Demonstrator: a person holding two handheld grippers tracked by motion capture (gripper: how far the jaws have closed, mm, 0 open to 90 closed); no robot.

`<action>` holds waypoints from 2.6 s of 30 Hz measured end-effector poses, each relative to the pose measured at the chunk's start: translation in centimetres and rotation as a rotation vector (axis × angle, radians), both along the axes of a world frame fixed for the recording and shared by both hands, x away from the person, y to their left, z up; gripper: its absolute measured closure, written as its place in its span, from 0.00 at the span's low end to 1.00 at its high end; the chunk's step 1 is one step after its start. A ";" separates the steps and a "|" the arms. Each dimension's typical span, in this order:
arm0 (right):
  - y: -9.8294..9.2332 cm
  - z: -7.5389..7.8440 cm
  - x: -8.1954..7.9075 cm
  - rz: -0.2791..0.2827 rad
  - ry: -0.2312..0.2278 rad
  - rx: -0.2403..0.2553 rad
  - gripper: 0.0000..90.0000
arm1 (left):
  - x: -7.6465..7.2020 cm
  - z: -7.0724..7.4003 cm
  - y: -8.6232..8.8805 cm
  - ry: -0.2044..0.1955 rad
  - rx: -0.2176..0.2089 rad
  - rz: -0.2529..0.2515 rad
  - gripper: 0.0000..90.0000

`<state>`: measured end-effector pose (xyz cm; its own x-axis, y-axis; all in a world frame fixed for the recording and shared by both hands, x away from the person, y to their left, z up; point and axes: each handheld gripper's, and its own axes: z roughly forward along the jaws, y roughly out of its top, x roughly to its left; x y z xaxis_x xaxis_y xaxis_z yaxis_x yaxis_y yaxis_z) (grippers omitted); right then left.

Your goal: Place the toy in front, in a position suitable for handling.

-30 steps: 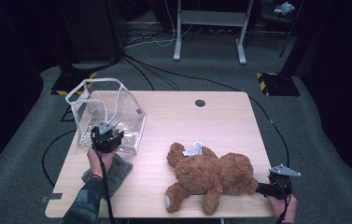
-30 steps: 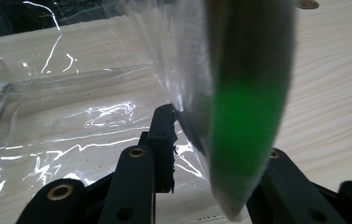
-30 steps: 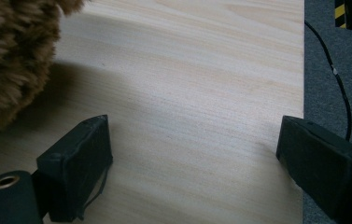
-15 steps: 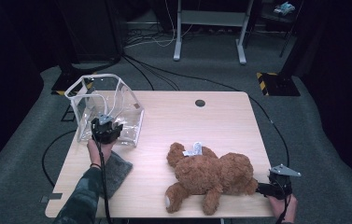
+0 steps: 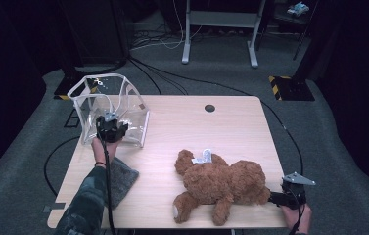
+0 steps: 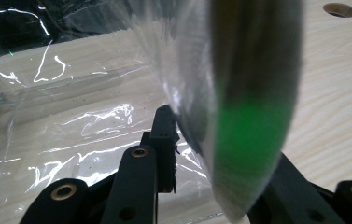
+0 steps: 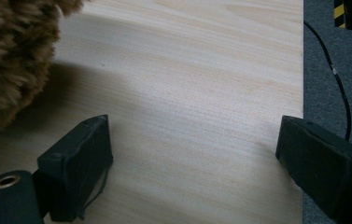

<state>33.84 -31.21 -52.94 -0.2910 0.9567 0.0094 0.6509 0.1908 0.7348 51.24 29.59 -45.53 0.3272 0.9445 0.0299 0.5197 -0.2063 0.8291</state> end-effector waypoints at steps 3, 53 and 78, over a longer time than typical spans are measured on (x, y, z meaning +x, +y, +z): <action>0.0 0.0 0.0 0.000 -0.001 0.000 0.11 | 0.7 -0.1 0.1 0.021 0.004 -0.003 0.80; 0.0 0.0 0.0 -0.009 -0.001 0.004 0.12 | 3.1 -1.5 0.0 0.009 -0.042 0.070 0.92; 0.0 0.0 0.0 -0.013 -0.002 0.000 0.12 | 2.2 0.4 0.1 0.077 -0.087 0.089 0.40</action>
